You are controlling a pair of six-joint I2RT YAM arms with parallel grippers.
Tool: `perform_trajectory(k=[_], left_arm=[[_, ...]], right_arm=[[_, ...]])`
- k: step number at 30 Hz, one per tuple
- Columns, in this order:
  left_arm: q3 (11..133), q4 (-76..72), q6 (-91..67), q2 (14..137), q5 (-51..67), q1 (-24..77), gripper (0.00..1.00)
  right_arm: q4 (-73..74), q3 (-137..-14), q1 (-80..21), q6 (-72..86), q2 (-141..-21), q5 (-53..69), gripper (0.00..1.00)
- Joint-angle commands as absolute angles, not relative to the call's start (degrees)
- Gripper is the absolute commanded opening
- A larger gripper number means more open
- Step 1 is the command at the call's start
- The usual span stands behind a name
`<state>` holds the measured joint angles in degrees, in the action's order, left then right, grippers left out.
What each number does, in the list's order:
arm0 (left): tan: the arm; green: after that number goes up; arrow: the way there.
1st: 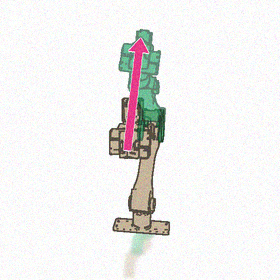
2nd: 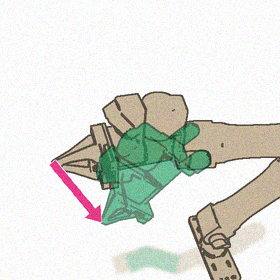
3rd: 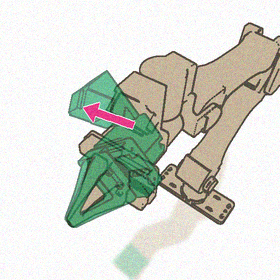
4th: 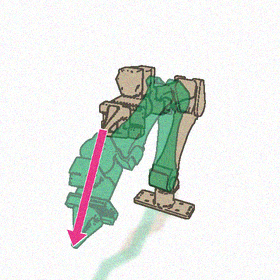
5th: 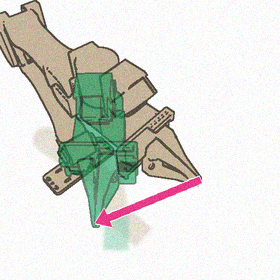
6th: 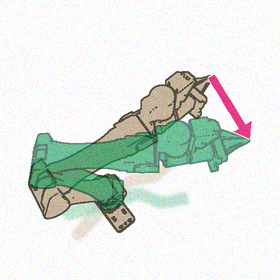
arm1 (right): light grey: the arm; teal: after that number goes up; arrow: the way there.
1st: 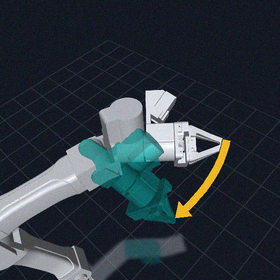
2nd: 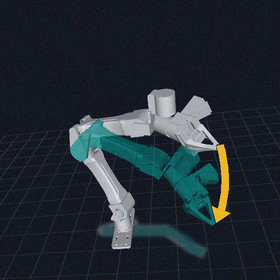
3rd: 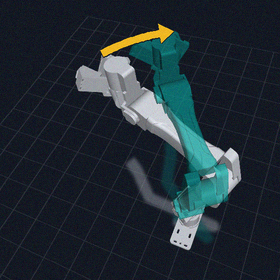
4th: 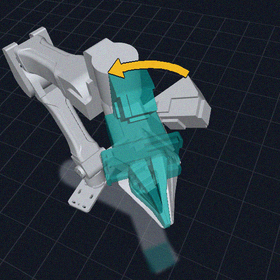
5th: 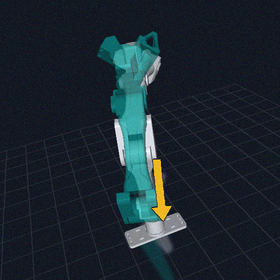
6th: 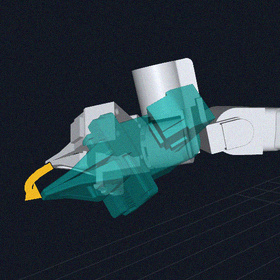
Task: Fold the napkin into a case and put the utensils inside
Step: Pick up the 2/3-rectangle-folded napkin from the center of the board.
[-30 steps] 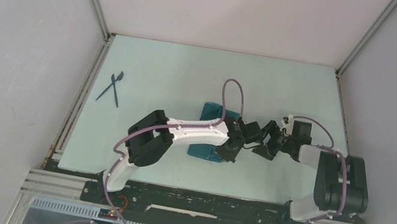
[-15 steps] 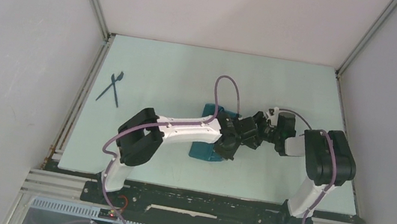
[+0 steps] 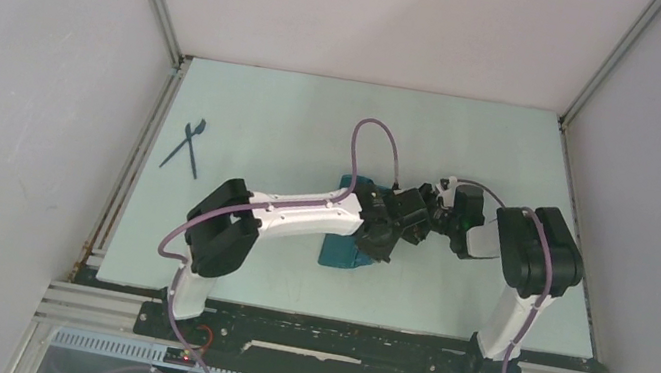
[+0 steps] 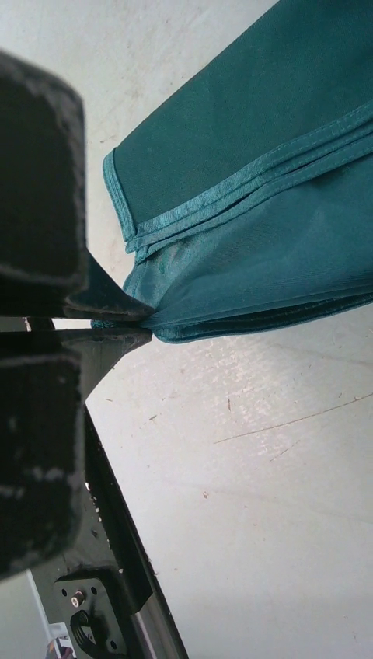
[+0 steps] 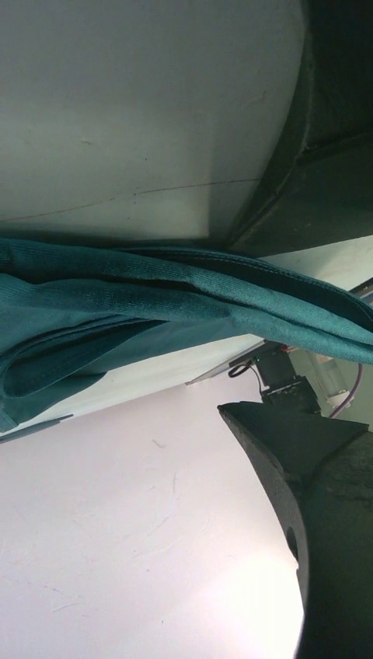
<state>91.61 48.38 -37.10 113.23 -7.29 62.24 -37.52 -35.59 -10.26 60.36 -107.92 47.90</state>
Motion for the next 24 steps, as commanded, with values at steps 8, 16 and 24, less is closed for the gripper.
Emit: perform_trajectory(k=[8, 16, 24], left_arm=[[91.28, 47.38, -36.67, 110.43, -6.87, 61.88, 0.0], [90.39, 44.91, -36.11, 110.83, -3.23, 61.79, 0.0], [87.29, 40.82, -36.25, 109.86, -0.52, 61.03, 0.0]], right_arm=[[-44.86, -35.9, -8.38, 62.58, -112.01, 45.18, 0.57], [-47.97, -35.86, -8.13, 63.19, -111.73, 44.84, 0.2], [-49.13, -36.07, -7.94, 63.72, -110.82, 45.08, 0.0]])
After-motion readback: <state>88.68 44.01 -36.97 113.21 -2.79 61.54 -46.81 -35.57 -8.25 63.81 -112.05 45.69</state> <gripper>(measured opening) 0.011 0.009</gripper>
